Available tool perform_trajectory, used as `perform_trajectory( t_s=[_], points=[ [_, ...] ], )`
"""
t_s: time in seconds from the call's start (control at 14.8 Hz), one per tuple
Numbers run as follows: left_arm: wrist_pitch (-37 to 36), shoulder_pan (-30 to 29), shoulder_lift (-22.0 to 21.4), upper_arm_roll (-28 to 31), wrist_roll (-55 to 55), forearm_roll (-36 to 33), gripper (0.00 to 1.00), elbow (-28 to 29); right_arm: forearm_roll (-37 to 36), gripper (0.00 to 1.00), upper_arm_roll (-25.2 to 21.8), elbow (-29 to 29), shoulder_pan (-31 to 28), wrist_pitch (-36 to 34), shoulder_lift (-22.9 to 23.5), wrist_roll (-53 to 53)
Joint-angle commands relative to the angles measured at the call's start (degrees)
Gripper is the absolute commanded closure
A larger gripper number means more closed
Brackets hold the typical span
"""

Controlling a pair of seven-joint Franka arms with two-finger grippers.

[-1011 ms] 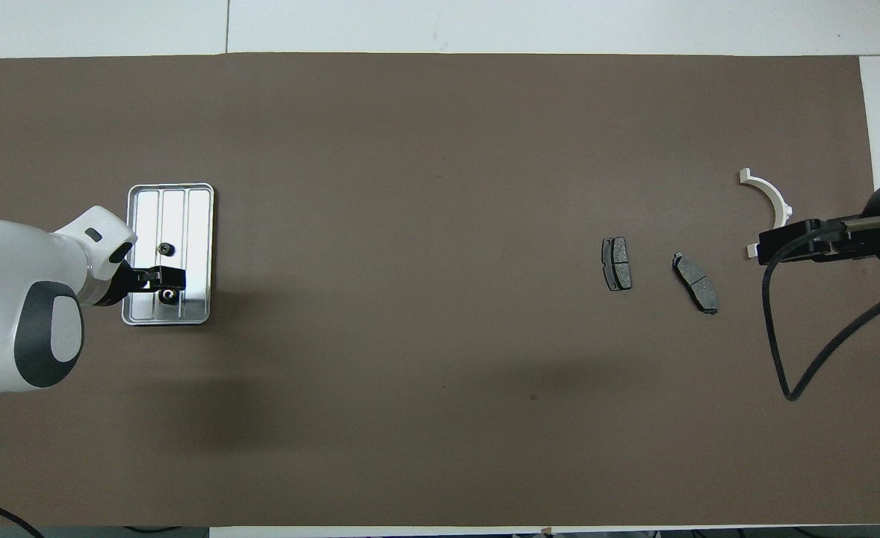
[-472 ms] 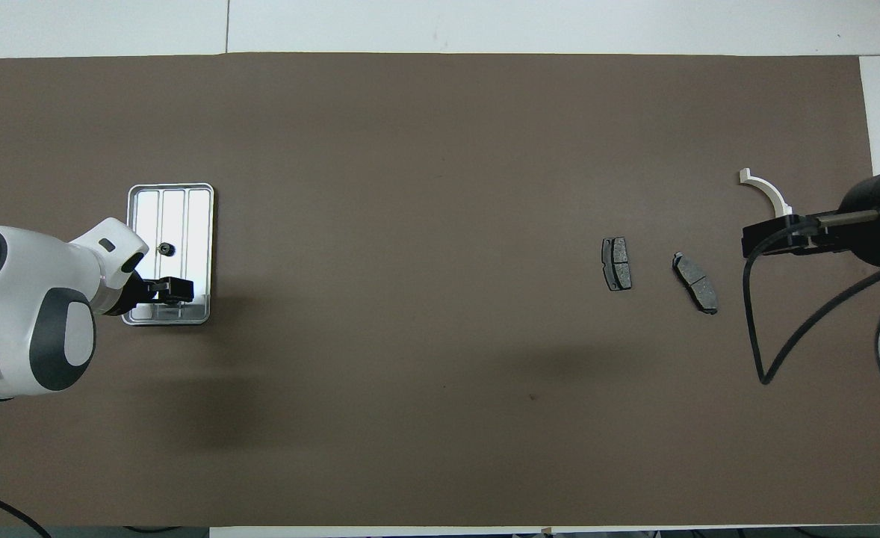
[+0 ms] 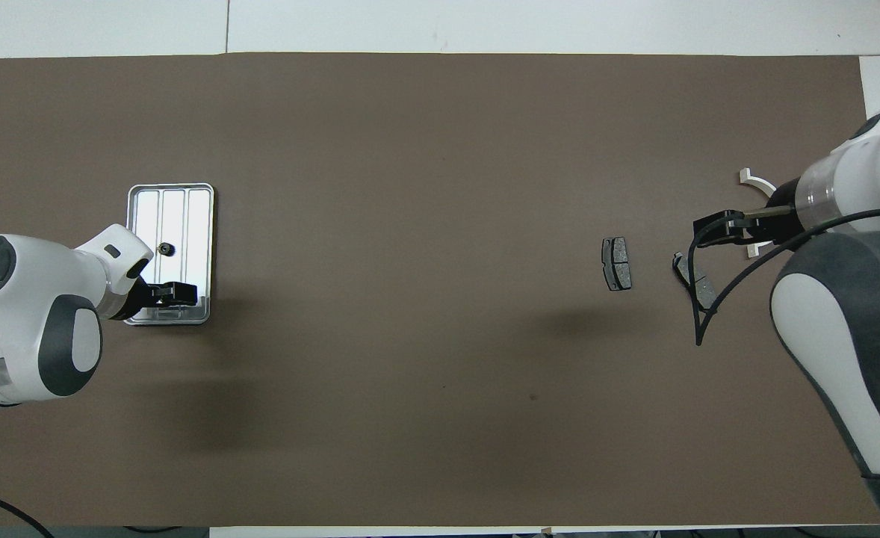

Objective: Place bearing gear from tray to pile

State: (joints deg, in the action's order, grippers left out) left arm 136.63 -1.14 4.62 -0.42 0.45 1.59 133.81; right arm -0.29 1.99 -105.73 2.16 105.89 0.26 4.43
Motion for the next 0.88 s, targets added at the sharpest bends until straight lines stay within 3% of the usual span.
perform_trajectory(
  t_s=[0.0, 0.07, 0.2, 0.27, 0.54, 0.67, 0.81],
  points=[
    [2.0, -0.3, -0.2, -0.2, 0.4, 0.5, 0.18, 1.3, 1.5, 0.0, 0.0, -0.4, 0.7, 4.0, 2.9, 2.1],
    [2.1, -0.3, -0.2, -0.2, 0.3, 0.5, 0.33, 1.3, 1.5, 0.0, -0.1, -0.4, 2.0, 5.3, 4.2, 2.4],
    [2.1, -0.4, -0.1, -0.2, 0.2, 0.5, 0.81, 1.1, 1.5, 0.0, -0.1, -0.3, 2.4, 7.6, 5.6, 4.1],
    [2.2, -0.3, -0.1, -0.2, -0.1, 0.5, 1.0, 0.9, 1.5, 0.0, 0.0, -0.3, 2.4, 8.3, 6.1, 4.4],
    [2.2, 0.1, 0.6, -0.2, -1.3, 0.5, 1.0, -0.6, 1.5, 0.0, 0.0, -0.3, 2.4, 8.5, 6.4, 4.2],
    [-1.4, 0.2, 1.7, -0.2, -1.3, 0.5, 1.0, -5.7, 1.5, 0.0, 0.0, -0.3, 2.4, 8.5, 6.4, 4.1],
    [-9.6, 0.4, 2.6, -0.4, -1.8, 0.5, 1.0, -14.2, 1.5, 0.0, 0.0, -0.3, 2.4, 8.5, 6.4, 4.2]
  ],
)
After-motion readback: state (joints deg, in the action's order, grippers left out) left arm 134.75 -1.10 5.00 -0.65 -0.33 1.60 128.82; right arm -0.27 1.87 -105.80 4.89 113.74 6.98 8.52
